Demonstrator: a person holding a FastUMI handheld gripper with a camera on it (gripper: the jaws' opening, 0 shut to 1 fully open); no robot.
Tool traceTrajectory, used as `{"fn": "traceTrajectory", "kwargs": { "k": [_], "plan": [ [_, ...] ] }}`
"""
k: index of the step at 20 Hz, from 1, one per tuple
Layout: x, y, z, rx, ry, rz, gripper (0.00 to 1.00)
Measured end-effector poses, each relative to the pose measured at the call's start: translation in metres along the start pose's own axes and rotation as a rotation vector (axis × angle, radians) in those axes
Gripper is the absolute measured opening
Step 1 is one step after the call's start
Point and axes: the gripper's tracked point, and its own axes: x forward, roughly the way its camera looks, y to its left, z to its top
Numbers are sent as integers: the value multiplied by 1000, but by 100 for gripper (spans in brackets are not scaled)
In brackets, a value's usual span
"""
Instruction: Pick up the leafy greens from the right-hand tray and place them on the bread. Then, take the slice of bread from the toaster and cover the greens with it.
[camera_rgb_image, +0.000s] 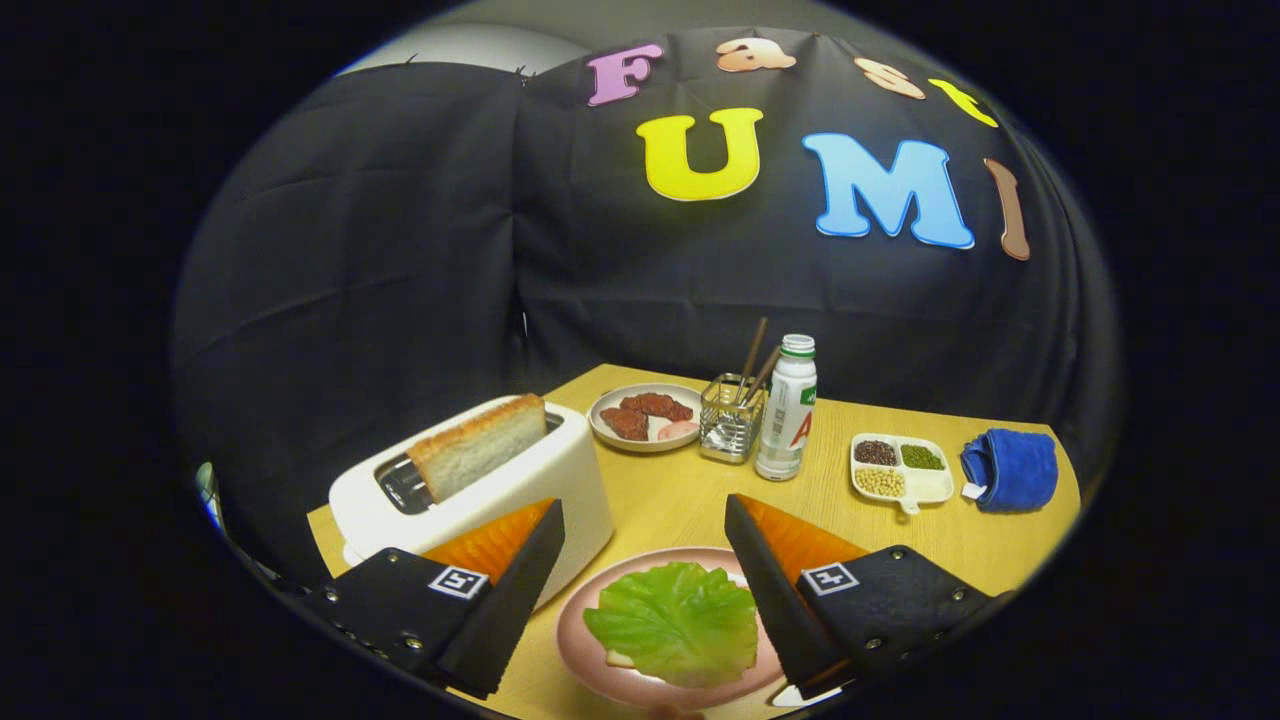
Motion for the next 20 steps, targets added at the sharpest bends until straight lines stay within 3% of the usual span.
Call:
{"fn": "traceTrajectory", "kwargs": {
  "k": [9,13,18,20],
  "plan": [
    [6,62,67,101,-81,44,98],
    [23,95,62,72,-50,78,99],
    [47,107,44,69,-17,53,99],
    [56,108,35,67,1,40,94]
  ]
}}
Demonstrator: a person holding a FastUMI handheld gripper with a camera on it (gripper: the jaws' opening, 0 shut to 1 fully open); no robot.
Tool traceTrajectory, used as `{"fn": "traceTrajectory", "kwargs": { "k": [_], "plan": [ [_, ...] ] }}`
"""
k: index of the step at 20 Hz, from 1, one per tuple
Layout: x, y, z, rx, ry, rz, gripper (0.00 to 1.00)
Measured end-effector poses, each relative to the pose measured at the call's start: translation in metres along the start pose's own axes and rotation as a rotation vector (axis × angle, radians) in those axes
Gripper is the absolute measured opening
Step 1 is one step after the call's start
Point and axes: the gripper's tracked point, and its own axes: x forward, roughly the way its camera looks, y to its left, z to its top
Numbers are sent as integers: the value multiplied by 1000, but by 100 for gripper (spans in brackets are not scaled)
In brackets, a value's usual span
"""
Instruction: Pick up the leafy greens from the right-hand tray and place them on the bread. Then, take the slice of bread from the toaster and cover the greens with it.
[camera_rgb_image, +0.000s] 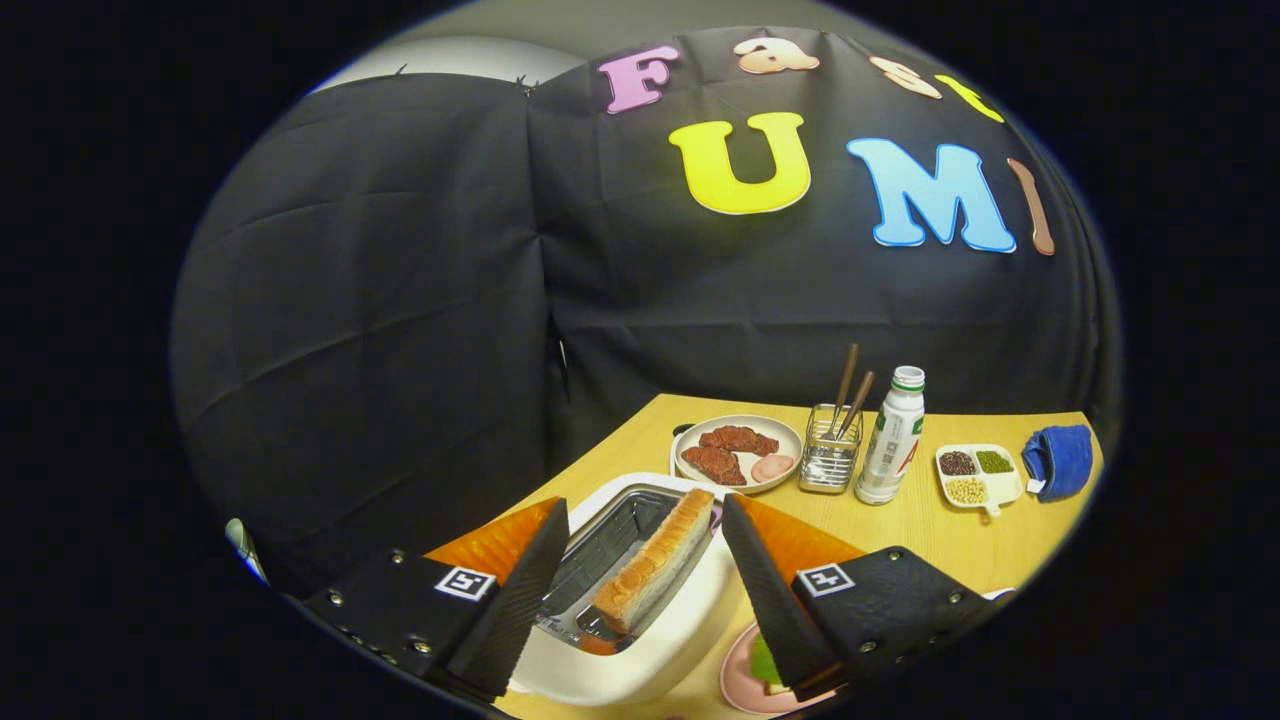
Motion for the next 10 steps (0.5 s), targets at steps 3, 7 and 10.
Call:
{"fn": "traceTrajectory", "kwargs": {
  "k": [3,7,10],
  "plan": [
    [10,-1,-14,-7,26,-19,87],
    [16,-3,-20,17,37,-38,35],
    [14,0,-20,26,42,-20,17]
  ]
}}
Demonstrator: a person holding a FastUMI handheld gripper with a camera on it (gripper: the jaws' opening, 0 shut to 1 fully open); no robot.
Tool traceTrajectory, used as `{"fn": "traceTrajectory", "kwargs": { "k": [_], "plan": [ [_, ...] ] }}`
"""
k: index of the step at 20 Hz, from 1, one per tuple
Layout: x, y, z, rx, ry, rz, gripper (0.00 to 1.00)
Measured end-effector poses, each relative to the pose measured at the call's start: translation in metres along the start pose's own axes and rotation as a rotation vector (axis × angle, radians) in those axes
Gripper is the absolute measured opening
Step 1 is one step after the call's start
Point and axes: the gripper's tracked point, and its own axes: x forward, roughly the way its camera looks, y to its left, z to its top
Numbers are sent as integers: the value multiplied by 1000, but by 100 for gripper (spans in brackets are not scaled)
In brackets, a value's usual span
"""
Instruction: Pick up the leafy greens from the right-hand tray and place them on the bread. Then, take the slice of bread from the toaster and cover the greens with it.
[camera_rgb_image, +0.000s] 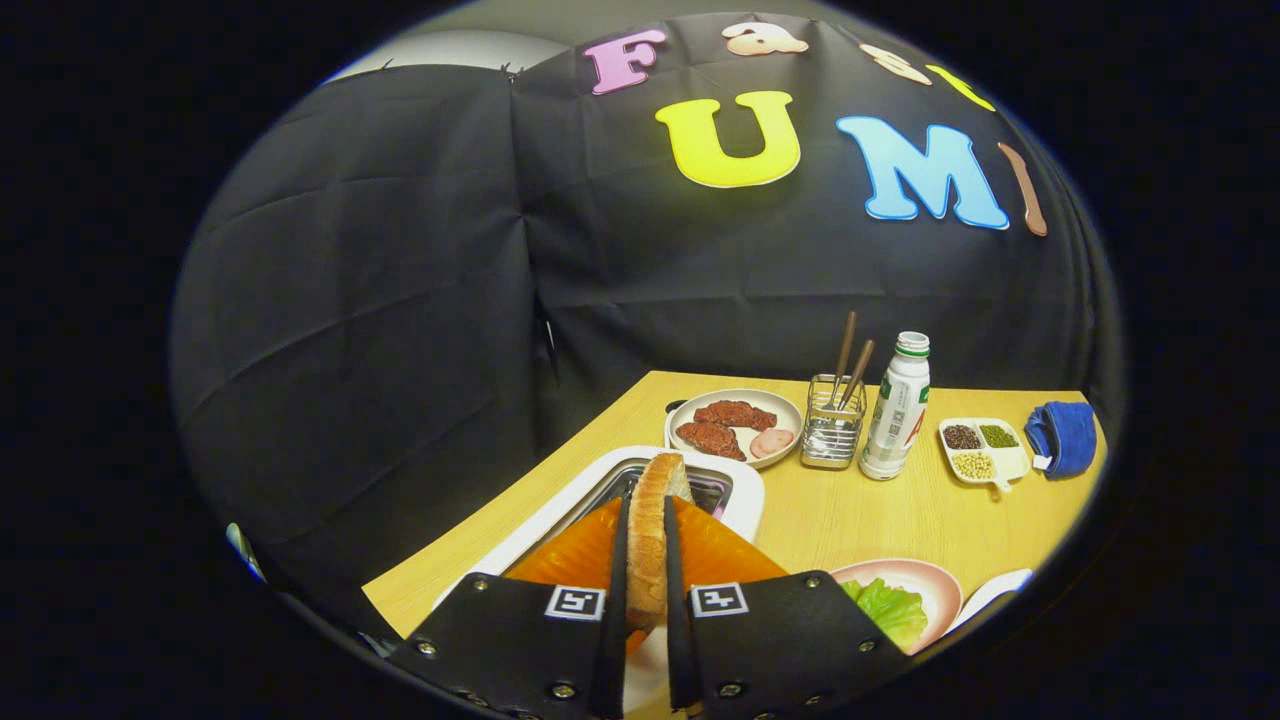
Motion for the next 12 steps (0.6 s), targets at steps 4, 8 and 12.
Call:
{"fn": "traceTrajectory", "kwargs": {
  "k": [4,8,12],
  "plan": [
    [-2,-5,3,54,2,18,6],
    [-13,-3,16,58,-35,39,5],
    [-31,-8,40,104,-85,68,6]
  ]
}}
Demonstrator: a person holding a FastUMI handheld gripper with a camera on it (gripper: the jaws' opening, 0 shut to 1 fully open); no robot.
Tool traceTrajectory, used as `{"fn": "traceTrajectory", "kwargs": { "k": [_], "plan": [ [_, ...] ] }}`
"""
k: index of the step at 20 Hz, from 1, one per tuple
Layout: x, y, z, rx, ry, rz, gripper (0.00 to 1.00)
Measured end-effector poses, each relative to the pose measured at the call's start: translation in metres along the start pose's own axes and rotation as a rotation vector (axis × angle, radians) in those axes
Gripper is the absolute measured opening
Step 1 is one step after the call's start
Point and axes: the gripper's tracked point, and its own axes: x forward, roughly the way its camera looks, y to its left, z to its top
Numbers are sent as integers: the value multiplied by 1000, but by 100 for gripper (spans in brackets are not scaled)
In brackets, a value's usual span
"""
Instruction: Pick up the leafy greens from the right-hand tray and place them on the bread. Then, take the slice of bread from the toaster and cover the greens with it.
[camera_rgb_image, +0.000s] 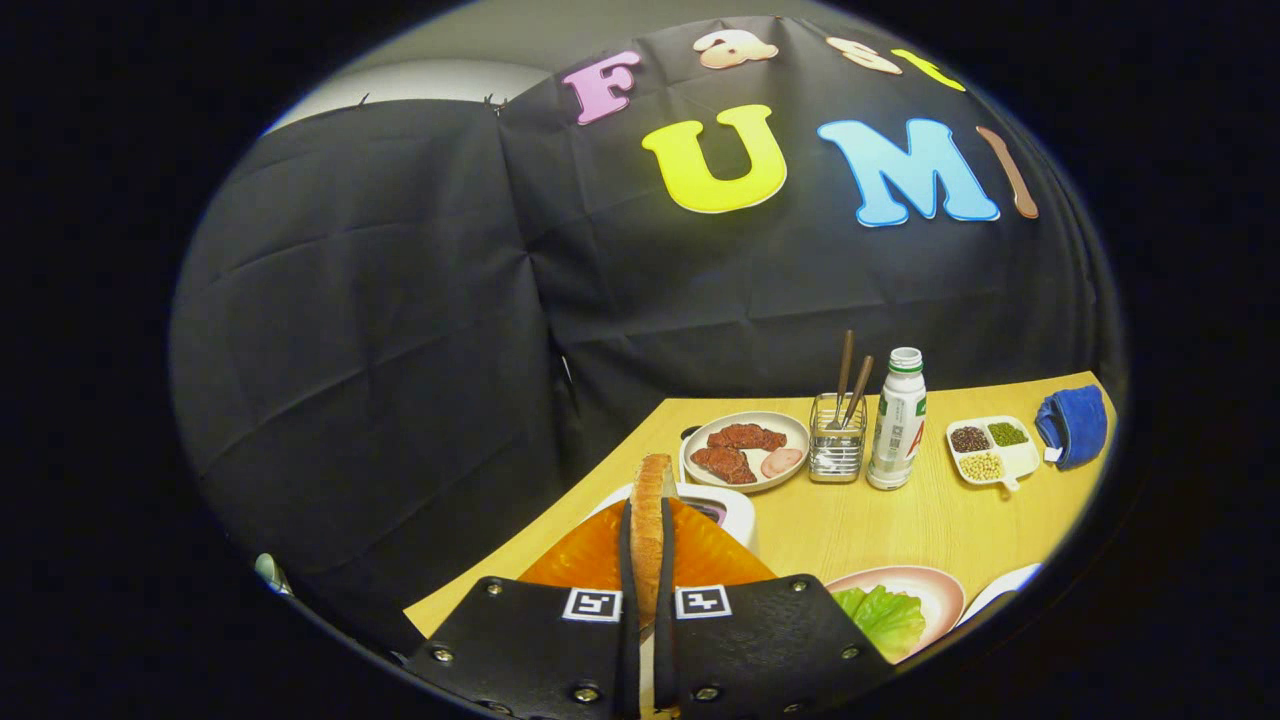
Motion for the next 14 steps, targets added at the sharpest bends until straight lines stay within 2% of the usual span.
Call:
{"fn": "traceTrajectory", "kwargs": {
  "k": [4,7,10,14],
  "plan": [
    [-23,-16,33,59,-56,16,5],
    [-48,-45,53,59,-105,-21,5],
    [-70,-83,49,20,-132,-96,5],
    [-88,-132,23,3,-106,-179,5]
  ]
}}
